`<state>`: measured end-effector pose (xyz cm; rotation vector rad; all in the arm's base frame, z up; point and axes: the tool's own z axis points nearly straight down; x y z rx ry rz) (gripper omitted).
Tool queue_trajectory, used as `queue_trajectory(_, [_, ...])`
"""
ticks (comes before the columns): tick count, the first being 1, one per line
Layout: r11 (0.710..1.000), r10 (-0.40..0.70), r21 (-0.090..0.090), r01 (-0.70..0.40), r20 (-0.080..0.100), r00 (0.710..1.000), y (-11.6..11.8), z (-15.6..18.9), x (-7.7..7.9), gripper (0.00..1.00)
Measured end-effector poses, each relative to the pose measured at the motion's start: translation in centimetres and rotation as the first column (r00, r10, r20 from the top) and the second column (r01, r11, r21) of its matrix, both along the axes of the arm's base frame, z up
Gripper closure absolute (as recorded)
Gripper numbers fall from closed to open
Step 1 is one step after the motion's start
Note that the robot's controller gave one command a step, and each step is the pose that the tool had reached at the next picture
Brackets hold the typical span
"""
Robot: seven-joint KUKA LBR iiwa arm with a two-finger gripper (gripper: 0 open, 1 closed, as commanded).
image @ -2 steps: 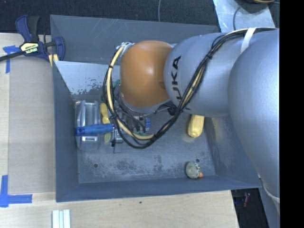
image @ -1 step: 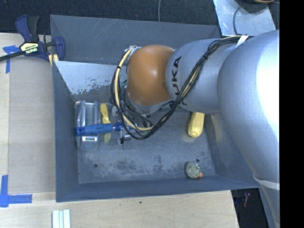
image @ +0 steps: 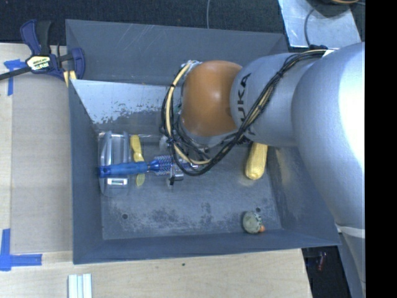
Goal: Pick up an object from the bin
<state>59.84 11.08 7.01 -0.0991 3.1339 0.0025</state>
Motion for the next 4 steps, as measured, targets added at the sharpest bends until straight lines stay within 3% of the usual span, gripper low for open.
queue_trajectory(1, [0.999,0.045,-0.001,-0.045,-0.003,0.999,-0.05,0.03,-0.28,0.0])
queue_trajectory(2, [1.0,0.008,0.001,-0.008,0.004,1.0,0.04,0.06,0.06,0.0])
queue_trajectory(3, [0.999,0.032,0.0,-0.032,-0.001,0.999,-0.08,0.02,-0.15,1.0])
queue_trajectory(4, [0.999,0.033,0.0,-0.033,-0.001,0.999,-0.08,0.02,-0.16,1.0])
